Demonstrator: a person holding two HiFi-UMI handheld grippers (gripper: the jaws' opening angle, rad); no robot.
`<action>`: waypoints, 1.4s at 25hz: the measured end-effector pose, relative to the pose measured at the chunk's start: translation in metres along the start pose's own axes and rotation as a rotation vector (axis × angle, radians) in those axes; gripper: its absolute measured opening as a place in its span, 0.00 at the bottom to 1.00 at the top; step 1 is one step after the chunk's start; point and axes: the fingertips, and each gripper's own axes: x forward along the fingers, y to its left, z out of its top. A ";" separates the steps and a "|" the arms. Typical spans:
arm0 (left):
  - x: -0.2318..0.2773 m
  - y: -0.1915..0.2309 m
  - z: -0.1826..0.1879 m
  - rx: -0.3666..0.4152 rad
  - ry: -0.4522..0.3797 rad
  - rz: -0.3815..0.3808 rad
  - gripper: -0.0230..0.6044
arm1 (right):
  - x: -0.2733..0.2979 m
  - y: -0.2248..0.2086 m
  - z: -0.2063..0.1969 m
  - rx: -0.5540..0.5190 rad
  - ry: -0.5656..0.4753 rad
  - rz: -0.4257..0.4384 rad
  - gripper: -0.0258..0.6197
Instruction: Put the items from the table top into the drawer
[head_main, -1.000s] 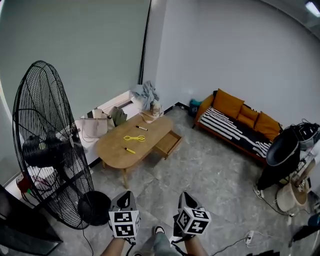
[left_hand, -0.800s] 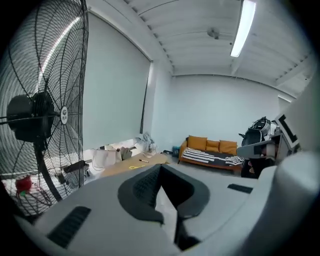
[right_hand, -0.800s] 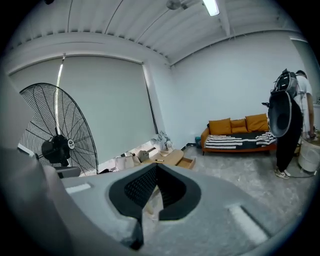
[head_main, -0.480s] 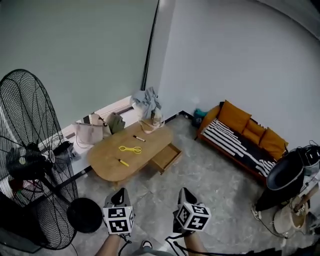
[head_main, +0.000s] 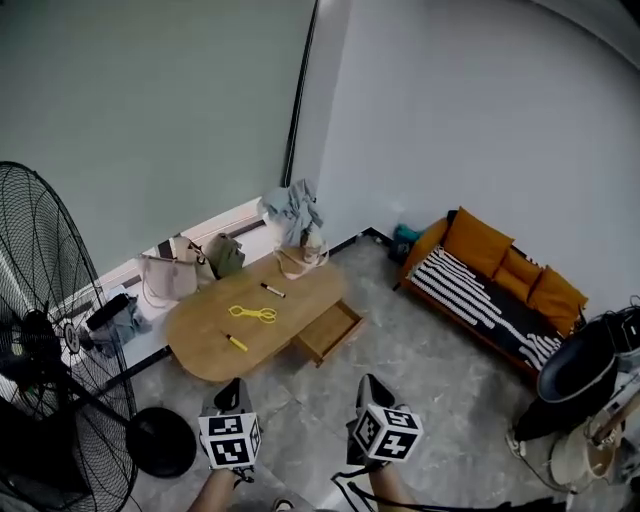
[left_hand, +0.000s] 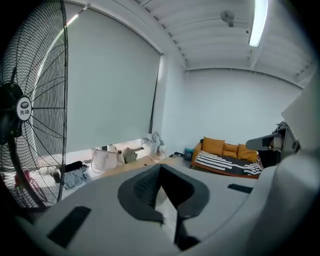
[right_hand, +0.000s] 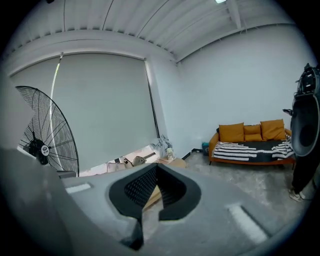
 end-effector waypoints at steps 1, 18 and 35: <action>0.006 -0.001 -0.001 0.000 0.006 0.005 0.03 | 0.005 -0.005 0.001 0.001 0.002 -0.001 0.05; 0.139 -0.003 0.034 0.062 0.073 -0.017 0.03 | 0.116 -0.057 0.014 0.113 0.040 -0.040 0.05; 0.349 0.058 0.138 0.034 0.075 -0.023 0.03 | 0.313 -0.065 0.116 0.089 0.041 -0.081 0.05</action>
